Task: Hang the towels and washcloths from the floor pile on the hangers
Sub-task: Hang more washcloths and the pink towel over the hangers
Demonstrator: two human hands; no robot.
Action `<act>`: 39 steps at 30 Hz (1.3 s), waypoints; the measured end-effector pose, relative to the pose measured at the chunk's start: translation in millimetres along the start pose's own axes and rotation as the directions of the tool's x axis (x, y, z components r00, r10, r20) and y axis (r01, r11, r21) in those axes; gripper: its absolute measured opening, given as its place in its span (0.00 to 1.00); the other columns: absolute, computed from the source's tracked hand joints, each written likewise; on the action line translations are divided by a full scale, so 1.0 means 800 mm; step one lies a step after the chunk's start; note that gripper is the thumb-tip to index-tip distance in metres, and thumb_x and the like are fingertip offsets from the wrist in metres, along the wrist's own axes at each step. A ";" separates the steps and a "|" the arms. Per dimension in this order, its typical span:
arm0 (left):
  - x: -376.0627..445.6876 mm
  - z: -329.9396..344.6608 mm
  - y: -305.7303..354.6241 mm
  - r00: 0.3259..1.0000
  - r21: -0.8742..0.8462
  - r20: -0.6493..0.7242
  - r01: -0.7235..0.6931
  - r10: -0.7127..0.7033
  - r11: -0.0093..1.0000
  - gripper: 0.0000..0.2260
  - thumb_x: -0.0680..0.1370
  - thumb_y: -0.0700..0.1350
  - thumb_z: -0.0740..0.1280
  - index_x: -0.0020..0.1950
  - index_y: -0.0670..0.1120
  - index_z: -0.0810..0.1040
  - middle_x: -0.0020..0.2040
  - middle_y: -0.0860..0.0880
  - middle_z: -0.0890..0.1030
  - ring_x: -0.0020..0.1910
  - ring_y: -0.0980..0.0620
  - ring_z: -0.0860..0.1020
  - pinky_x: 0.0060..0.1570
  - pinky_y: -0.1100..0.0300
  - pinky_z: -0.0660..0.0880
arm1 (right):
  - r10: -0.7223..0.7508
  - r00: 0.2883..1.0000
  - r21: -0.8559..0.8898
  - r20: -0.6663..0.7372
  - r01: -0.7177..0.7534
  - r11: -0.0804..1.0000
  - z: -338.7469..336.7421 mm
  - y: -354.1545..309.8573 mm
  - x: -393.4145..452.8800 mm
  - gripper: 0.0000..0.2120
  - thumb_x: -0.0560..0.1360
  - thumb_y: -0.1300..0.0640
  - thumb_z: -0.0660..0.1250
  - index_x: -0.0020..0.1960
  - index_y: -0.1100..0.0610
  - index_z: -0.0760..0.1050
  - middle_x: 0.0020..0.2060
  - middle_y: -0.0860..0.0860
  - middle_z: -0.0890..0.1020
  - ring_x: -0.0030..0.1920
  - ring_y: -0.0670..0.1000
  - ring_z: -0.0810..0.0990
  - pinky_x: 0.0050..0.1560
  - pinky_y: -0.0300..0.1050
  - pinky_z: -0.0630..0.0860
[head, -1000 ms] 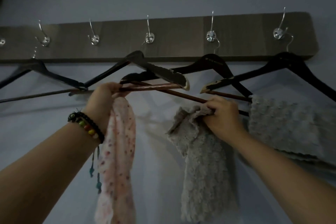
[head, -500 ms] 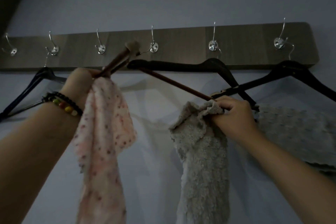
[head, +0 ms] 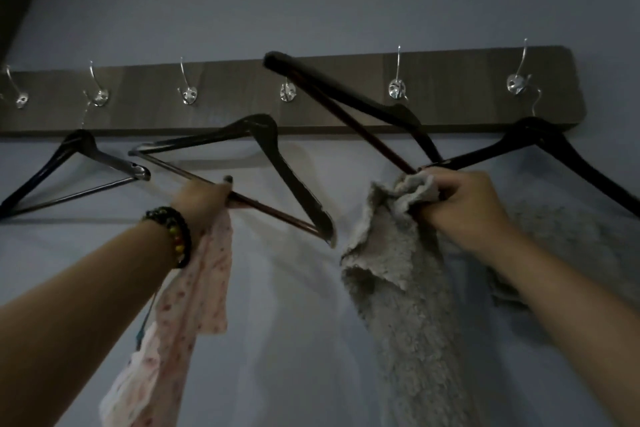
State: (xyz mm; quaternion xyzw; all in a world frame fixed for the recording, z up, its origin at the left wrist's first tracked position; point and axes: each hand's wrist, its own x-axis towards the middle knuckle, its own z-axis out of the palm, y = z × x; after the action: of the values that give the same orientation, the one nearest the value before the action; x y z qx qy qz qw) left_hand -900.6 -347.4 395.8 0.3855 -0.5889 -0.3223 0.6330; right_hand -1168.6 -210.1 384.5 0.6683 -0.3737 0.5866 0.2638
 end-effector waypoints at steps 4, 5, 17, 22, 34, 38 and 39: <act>-0.014 0.024 -0.007 0.962 -0.042 0.247 0.126 -0.112 0.991 0.21 0.82 0.52 0.59 0.72 0.43 0.66 0.46 0.47 0.86 0.40 0.56 0.83 0.39 0.66 0.77 | -0.010 0.996 -0.082 0.088 0.018 0.996 0.024 0.006 0.005 0.06 0.67 0.66 0.76 0.43 0.59 0.84 0.40 0.53 0.84 0.43 0.47 0.81 0.46 0.39 0.77; -0.014 0.026 -0.009 0.951 -0.046 0.282 0.142 -0.123 0.989 0.23 0.82 0.53 0.59 0.74 0.43 0.63 0.46 0.47 0.86 0.43 0.55 0.82 0.42 0.66 0.77 | 0.007 0.995 -0.101 0.103 0.004 0.995 0.031 0.007 0.006 0.05 0.67 0.65 0.75 0.43 0.60 0.84 0.40 0.54 0.83 0.43 0.48 0.81 0.46 0.42 0.77; -0.027 0.046 0.011 0.868 -0.144 0.479 -0.070 0.132 0.987 0.15 0.78 0.55 0.63 0.62 0.49 0.75 0.46 0.50 0.86 0.62 0.49 0.77 0.72 0.48 0.59 | 0.118 0.965 -0.228 0.235 -0.063 0.972 0.088 0.017 -0.008 0.10 0.68 0.55 0.73 0.44 0.42 0.78 0.63 0.47 0.75 0.64 0.53 0.73 0.65 0.60 0.67; -0.015 0.056 0.026 0.937 -0.364 0.186 -0.214 0.296 0.907 0.07 0.78 0.50 0.66 0.51 0.48 0.78 0.41 0.52 0.85 0.37 0.61 0.83 0.53 0.62 0.75 | 0.154 0.951 -0.244 0.267 -0.088 0.966 0.072 0.017 -0.003 0.07 0.69 0.58 0.73 0.47 0.49 0.81 0.60 0.46 0.77 0.61 0.49 0.74 0.65 0.55 0.69; 0.007 0.047 0.011 0.903 -0.399 0.346 -0.106 0.257 0.911 0.10 0.79 0.49 0.65 0.54 0.45 0.81 0.47 0.48 0.85 0.50 0.48 0.82 0.56 0.51 0.76 | 0.012 0.972 -0.204 -0.235 -0.061 0.977 0.056 -0.034 0.081 0.17 0.69 0.55 0.75 0.27 0.58 0.72 0.24 0.48 0.71 0.26 0.41 0.68 0.24 0.34 0.59; -0.003 0.050 0.015 0.844 -0.471 0.469 -0.011 0.261 0.882 0.11 0.80 0.48 0.63 0.44 0.44 0.80 0.39 0.48 0.84 0.40 0.52 0.81 0.48 0.57 0.79 | 0.052 0.992 -0.612 -0.118 -0.114 0.783 0.065 -0.026 0.092 0.05 0.70 0.59 0.70 0.36 0.58 0.76 0.40 0.54 0.75 0.42 0.55 0.76 0.37 0.42 0.65; -0.007 0.050 0.015 0.838 -0.469 0.474 -0.020 0.271 0.883 0.12 0.80 0.48 0.62 0.43 0.44 0.81 0.39 0.48 0.84 0.38 0.53 0.82 0.43 0.58 0.80 | 0.078 0.993 -0.670 -0.093 -0.120 0.733 0.067 -0.027 0.090 0.03 0.71 0.60 0.68 0.44 0.59 0.79 0.46 0.56 0.77 0.48 0.58 0.77 0.39 0.44 0.67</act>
State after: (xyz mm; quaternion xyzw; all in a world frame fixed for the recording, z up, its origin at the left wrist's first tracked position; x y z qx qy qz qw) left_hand -941.4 -340.9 404.1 0.0796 -0.6780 -0.4909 0.5413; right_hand -1117.7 -253.7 447.4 0.4895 -0.5875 0.4443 0.4668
